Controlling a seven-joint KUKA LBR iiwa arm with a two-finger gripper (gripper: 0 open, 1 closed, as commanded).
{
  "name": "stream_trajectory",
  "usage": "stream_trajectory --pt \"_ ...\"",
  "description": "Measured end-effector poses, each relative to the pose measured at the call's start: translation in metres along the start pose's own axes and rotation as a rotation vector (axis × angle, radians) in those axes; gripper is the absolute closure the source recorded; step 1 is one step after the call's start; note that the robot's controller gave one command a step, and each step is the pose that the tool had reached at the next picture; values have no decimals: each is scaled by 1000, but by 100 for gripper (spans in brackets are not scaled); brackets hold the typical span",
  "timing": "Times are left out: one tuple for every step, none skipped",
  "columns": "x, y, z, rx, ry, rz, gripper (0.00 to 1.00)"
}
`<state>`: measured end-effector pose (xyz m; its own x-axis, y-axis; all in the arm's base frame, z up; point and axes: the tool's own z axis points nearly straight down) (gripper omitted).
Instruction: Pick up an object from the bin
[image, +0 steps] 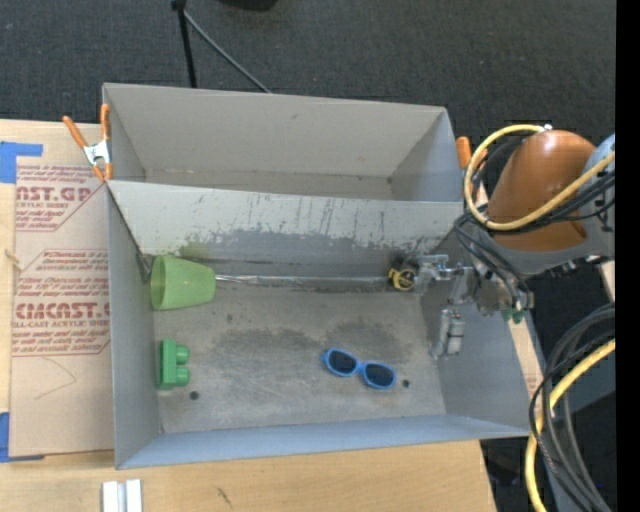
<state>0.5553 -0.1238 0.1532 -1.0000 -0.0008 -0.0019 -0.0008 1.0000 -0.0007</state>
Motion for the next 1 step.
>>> stream_trajectory --pt "44 52 85 -6 12 -9 0"
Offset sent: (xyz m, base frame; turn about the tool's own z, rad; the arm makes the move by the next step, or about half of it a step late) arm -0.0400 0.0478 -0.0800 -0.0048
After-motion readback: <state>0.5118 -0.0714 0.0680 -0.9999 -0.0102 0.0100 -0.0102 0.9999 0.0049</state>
